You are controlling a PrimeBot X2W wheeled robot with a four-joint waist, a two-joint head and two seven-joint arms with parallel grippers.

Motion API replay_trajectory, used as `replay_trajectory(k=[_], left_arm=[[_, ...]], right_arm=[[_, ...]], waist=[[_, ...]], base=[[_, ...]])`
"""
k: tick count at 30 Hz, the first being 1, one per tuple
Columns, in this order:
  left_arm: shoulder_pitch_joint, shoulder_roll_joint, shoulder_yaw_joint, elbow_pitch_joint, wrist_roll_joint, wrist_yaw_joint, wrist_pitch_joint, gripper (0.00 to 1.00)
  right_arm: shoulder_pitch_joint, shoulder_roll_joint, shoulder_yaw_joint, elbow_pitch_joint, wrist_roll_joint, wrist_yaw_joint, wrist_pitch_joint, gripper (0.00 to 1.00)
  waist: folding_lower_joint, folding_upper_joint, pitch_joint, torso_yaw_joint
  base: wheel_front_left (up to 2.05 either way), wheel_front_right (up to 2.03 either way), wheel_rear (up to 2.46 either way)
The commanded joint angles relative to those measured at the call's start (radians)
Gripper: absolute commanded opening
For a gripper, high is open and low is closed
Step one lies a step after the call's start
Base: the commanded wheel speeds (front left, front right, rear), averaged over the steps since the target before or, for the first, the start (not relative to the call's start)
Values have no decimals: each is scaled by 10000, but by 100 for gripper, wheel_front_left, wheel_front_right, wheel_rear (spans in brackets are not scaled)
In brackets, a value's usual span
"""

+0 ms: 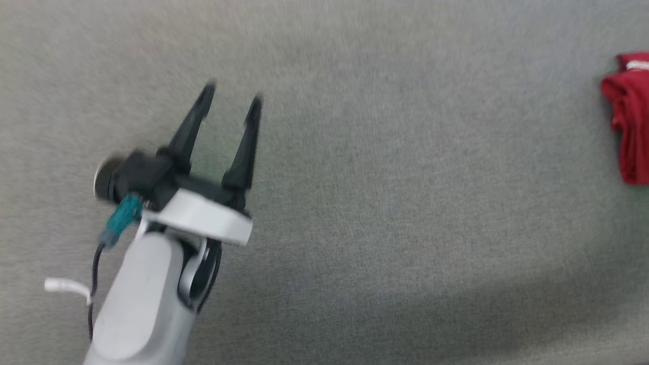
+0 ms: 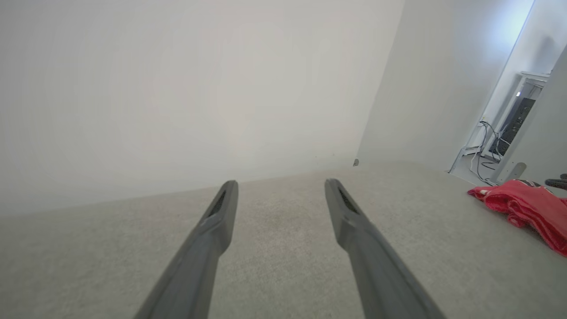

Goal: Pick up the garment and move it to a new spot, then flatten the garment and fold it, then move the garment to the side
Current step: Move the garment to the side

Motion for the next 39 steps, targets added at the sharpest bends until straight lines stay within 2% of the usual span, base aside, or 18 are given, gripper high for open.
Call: replay_trajectory(k=[1, 3, 8, 11, 15, 23, 29, 34, 39], left_arm=[[386, -48, 140, 30, -78, 23, -50, 100], [1390, -130, 551, 156, -292, 23, -50, 100], [2808, -271, 1108, 277, -479, 23, -50, 100], [3517, -354, 1441, 341, -499, 23, -50, 100], [4269, -416, 1813, 411, -606, 23, -50, 100], [4951, -324, 2142, 261, -762, 23, -50, 100], [5255, -245, 2223, 100, -778, 23, -50, 100], [5583, -164, 2262, -202, -663, 23, -50, 100], [6055, -152, 2245, -634, -423, 23, -50, 100]], right_arm=[[242, 47, 67, -145, 109, -5, -118, 100], [840, 311, 226, -532, 185, -5, -378, 100], [1932, 729, 407, -1328, -87, -5, -569, 100], [2614, 1026, 143, -1936, -397, -5, -565, 100], [3537, 1513, -665, -2795, -1013, -5, -567, 100], [5637, 2739, -3114, -4792, -2752, -5, -569, 100], [6863, 3431, -4247, -6019, -3468, -3, -569, 100], [7793, 3802, -4898, -6926, -3950, -3, -568, 100], [8432, 3930, -5132, -7549, -4172, -3, -555, 100]], waist=[[0, 0, -973, 346], [0, 0, -1717, 506], [0, 0, -2769, 810], [0, 0, -3270, 1002], [0, 0, -3784, 1226], [0, 0, -4199, 1722], [0, 0, -4407, 1856], [0, 0, -4527, 1801], [0, 0, -4576, 1717]], base=[[0, 0, 0], [0, 0, 0], [0, 0, 0], [0, 0, 0], [0, 0, 0], [0, 0, 0], [0, 0, 0], [0, 0, 0], [0, 0, 0]])
